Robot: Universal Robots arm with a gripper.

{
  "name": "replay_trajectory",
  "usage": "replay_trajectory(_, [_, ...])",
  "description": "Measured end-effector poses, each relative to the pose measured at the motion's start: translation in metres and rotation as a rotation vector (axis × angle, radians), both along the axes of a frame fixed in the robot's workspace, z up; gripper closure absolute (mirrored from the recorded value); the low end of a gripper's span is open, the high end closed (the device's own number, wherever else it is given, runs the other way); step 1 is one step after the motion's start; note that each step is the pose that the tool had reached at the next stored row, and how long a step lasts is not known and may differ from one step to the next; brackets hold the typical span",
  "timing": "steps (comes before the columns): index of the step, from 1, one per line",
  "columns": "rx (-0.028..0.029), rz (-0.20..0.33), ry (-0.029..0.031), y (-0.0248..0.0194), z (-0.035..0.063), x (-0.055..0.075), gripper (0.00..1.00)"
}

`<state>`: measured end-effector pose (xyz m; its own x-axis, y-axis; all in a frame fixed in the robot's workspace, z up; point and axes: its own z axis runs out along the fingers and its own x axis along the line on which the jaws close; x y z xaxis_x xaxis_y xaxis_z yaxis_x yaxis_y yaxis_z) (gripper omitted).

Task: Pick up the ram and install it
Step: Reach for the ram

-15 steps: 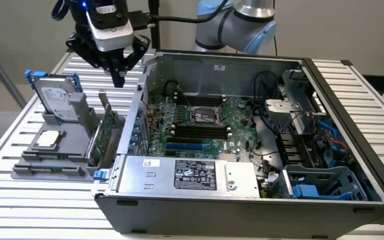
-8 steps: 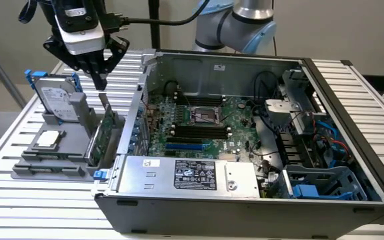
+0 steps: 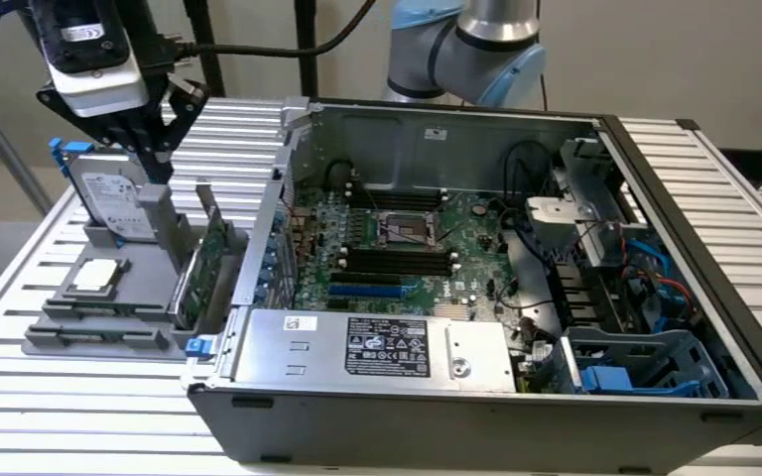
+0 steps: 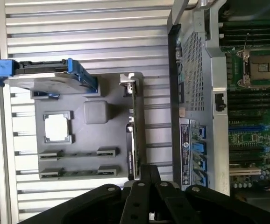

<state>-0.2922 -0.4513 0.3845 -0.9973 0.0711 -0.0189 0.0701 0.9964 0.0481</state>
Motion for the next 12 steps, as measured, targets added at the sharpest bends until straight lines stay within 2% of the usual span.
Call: replay_trajectory(12, [-0.0011,0.000,0.0014,-0.0037,-0.0100,-0.055,1.00])
